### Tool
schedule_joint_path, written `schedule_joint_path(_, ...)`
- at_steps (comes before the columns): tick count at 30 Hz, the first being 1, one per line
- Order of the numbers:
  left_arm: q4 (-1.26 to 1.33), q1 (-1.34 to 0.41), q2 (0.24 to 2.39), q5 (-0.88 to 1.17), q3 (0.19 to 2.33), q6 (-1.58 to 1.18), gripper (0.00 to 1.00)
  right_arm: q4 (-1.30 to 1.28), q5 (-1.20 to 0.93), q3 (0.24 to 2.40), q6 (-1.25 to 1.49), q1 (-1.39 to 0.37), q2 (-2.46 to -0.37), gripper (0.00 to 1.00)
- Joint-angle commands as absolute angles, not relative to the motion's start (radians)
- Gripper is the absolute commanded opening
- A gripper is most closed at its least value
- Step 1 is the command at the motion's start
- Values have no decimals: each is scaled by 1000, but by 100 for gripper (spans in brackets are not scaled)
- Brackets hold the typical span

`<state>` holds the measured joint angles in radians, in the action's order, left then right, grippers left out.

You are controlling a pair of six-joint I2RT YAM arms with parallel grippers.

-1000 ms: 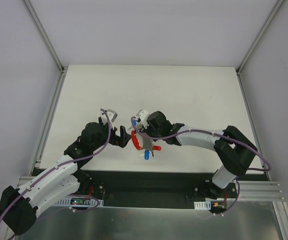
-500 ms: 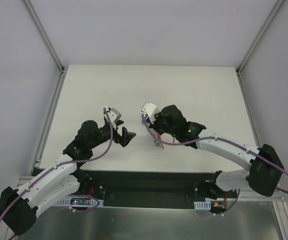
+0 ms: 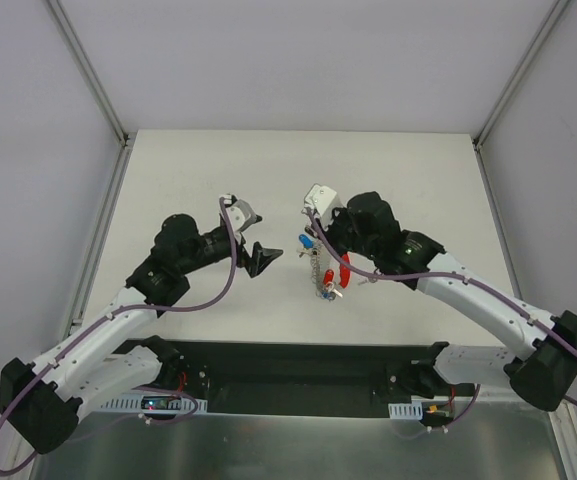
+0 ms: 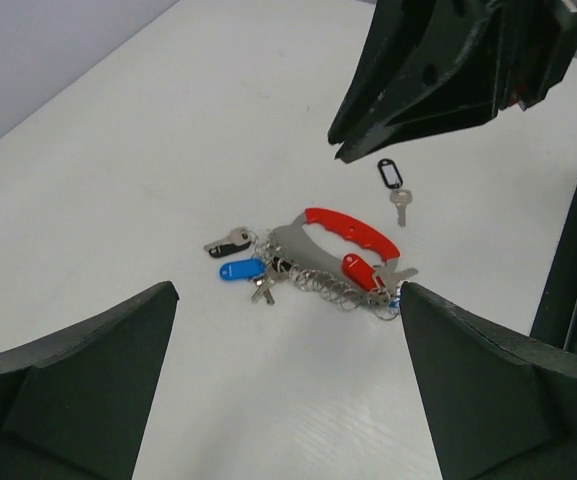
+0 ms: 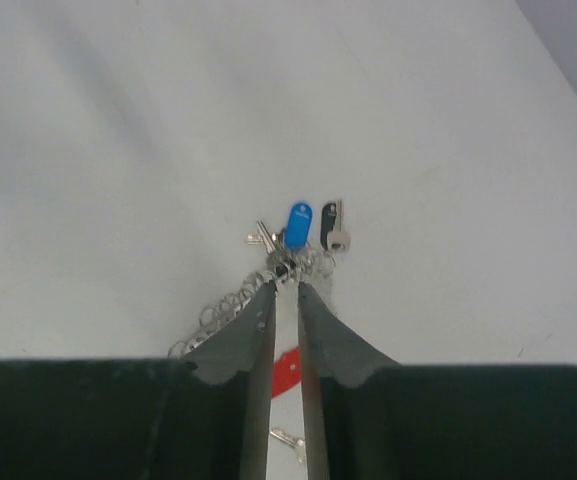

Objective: Put the keys on the keyring

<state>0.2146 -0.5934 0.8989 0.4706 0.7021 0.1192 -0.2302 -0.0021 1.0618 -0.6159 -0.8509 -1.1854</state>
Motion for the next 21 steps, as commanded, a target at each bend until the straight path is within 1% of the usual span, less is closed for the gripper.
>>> schedule_joint_path(1, 216, -580, 801, 344, 617, 108, 94, -319, 14, 1003, -440, -785, -1253, 24)
schedule_joint_path(3, 216, -580, 750, 275, 565, 89, 96, -307, 9, 983, -416, -776, -1288, 26)
schedule_joint_path(4, 212, -580, 733, 252, 539, 68, 96, -301, -30, 980, -410, -775, -1323, 26)
schedule_joint_path(6, 196, -581, 692, 210, 525, 54, 96, -276, -54, 985, -388, -767, -1360, 26)
schedule_joint_path(10, 117, -581, 632, 144, 519, 45, 98, -278, -35, 1026, -374, -756, -1488, 26)
schedule_joint_path(14, 48, -580, 571, 86, 503, 41, 99, -320, -32, 1075, -330, -752, -1598, 27)
schedule_joint_path(21, 14, -581, 503, 15, 471, 34, 99, -362, -68, 1092, -252, -779, -1689, 29)
